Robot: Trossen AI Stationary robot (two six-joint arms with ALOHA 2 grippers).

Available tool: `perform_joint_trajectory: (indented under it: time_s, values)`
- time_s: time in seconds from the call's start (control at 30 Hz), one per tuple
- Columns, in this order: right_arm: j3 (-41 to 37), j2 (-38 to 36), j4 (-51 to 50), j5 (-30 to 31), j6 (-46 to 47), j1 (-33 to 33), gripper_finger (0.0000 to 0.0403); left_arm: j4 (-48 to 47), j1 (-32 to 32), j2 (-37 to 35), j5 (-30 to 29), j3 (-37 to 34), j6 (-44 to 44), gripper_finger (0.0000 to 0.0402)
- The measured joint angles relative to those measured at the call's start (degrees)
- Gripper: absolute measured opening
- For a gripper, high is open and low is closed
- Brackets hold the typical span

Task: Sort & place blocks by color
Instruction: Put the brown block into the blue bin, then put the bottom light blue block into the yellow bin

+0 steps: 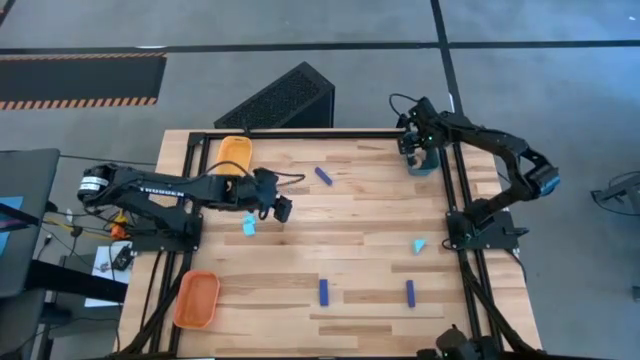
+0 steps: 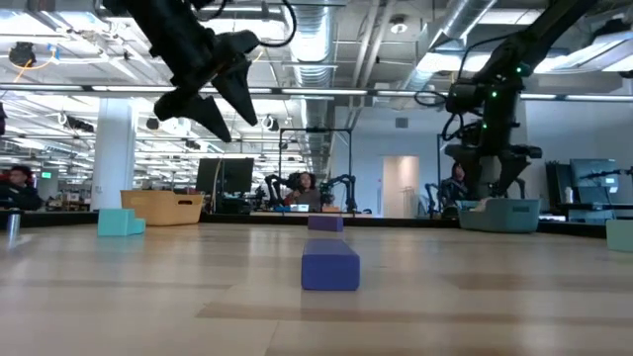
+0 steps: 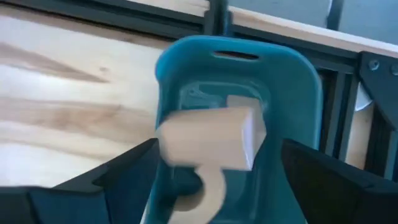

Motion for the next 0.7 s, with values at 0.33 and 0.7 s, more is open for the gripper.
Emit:
perform_joint_trajectory:
  time_s: [0.33, 0.7]
  values:
    - [0.1, -6.5, 0.1, -1.1, 5.1, 11.8, 0.0331, -1.9, 8.8, -0.4, 6.6, 0.0, 10.2, 0.0270]
    - [0.1, -8.5, -3.4, 4.4, 10.3, 33.5, 0.0266, 20.8, 10.3, 0.0, 4.3, 0.0, 18.1, 0.0270]
